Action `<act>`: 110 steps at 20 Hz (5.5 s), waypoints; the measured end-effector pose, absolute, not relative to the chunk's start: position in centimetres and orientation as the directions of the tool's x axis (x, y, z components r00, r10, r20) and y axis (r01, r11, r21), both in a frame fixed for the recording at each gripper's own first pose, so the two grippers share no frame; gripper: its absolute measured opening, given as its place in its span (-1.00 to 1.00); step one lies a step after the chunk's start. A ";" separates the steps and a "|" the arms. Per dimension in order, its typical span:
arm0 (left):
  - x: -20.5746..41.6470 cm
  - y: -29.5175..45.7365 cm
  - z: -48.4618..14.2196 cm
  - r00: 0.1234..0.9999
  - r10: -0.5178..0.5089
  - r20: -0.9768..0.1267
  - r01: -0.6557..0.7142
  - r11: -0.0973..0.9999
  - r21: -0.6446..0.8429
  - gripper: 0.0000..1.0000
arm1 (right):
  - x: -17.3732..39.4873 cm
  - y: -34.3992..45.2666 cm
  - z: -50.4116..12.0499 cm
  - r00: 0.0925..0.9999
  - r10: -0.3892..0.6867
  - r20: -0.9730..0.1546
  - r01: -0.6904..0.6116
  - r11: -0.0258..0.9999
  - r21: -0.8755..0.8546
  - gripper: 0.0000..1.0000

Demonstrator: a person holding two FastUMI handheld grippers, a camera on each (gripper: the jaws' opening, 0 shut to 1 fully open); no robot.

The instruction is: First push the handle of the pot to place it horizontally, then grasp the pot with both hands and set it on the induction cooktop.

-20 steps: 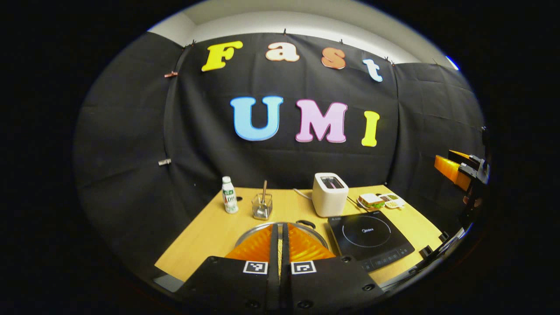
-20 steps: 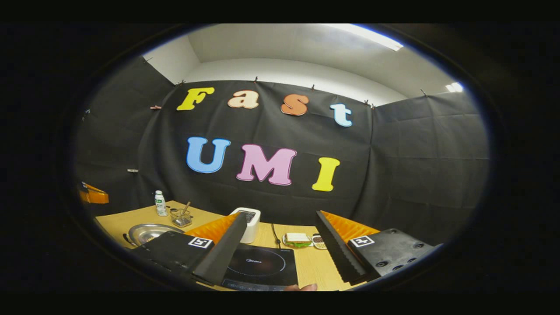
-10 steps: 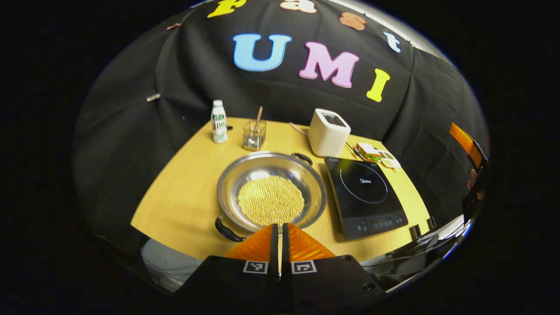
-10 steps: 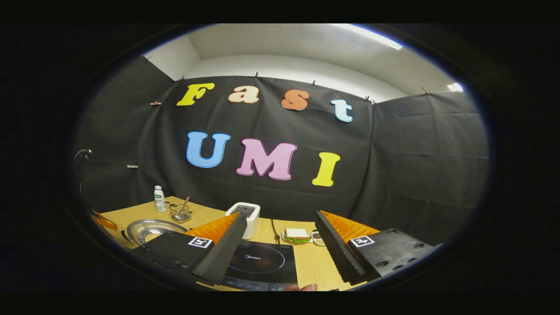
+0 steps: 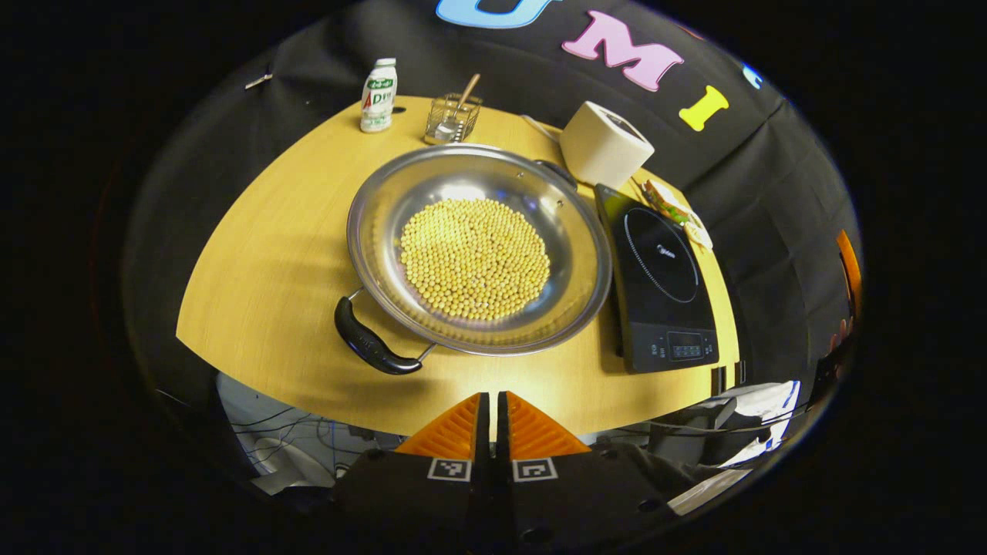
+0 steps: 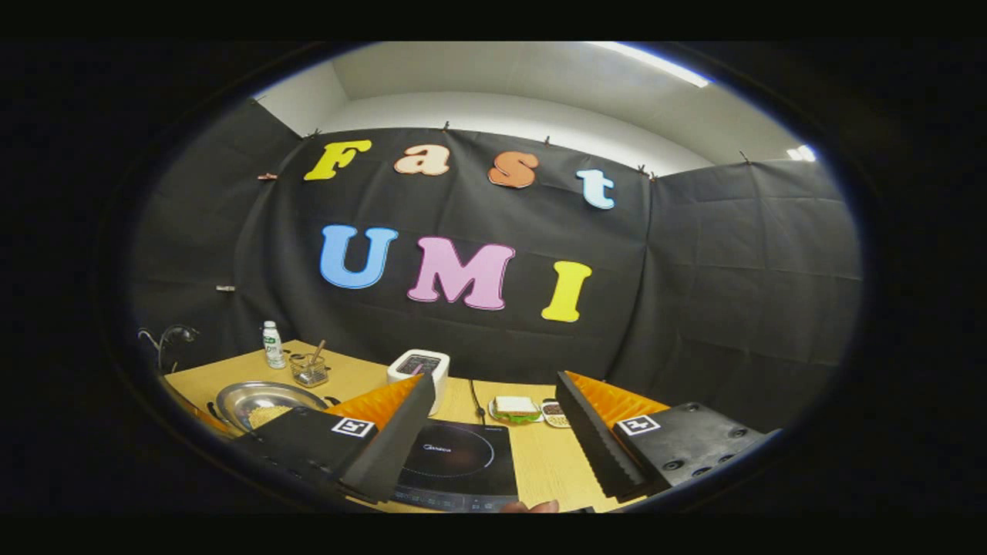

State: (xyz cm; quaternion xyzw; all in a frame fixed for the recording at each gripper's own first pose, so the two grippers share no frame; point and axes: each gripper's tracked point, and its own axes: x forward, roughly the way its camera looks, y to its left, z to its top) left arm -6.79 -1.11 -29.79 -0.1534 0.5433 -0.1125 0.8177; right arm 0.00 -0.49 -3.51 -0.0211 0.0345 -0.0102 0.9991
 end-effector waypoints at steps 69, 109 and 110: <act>6.3 18.4 -29.4 0.657 -0.014 -0.754 -0.175 0.970 -0.171 -0.90 | 1.1 4.5 -6.9 0.978 0.071 -0.194 -0.086 0.994 -0.066 0.96; 17.4 15.6 -37.0 0.623 -0.177 -0.762 0.032 0.979 -0.201 0.39 | 9.3 31.0 -37.6 0.463 0.289 -0.838 -0.234 0.952 0.199 0.77; 17.5 15.7 -36.9 0.626 -0.175 -0.760 0.030 0.979 -0.201 0.38 | 9.4 30.8 -37.5 0.466 0.280 -0.839 -0.235 0.954 0.188 0.60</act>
